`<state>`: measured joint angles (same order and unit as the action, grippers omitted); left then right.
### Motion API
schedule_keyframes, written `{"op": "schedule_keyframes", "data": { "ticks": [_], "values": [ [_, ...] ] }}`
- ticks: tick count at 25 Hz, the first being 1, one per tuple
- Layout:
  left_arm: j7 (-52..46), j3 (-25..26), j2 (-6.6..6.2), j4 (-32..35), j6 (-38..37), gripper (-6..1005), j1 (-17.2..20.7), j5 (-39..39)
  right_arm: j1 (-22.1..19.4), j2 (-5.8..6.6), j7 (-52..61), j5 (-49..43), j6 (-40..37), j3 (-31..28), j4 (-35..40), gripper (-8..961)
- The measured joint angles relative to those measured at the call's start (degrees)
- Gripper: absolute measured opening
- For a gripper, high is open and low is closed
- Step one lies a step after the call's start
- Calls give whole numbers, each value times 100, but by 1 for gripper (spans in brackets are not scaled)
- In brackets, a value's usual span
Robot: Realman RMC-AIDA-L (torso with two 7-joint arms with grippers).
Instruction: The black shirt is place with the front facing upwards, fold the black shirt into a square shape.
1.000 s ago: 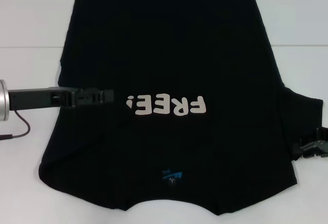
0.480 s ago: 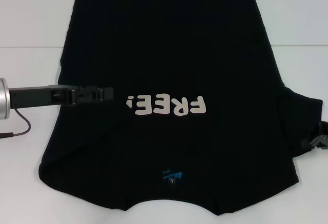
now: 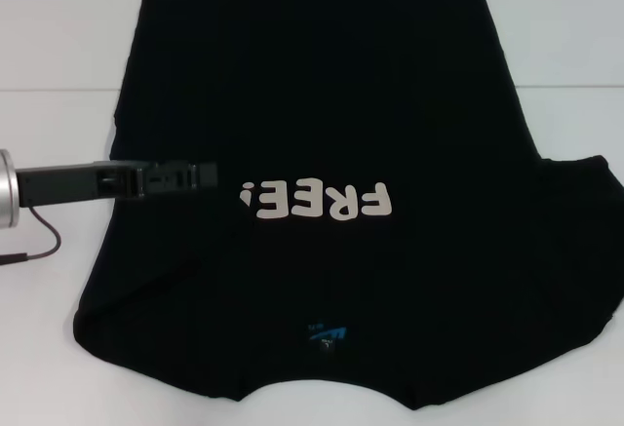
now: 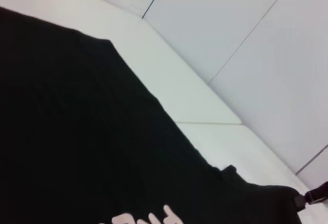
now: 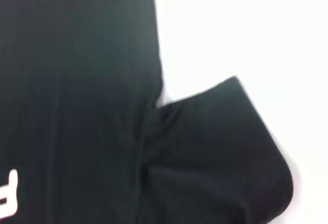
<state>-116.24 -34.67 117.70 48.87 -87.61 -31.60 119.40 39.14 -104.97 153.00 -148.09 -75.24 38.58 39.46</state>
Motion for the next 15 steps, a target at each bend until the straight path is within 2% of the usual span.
{"op": "schedule_keyframes", "data": {
  "ticks": [6,10,13,15],
  "values": [
    [-1,4,-1,-3,-25,699,10,-118,136,46,-47,40,-69,-15,49,11],
    [-4,9,8,-3,-15,699,13,-122,297,41,-385,494,-529,-28,71,20],
    [-6,4,26,-3,26,700,9,-128,579,-123,-831,593,-777,189,72,26],
    [-6,7,30,-2,47,700,8,-129,865,-341,-1174,451,-780,616,48,31]
  ]
}}
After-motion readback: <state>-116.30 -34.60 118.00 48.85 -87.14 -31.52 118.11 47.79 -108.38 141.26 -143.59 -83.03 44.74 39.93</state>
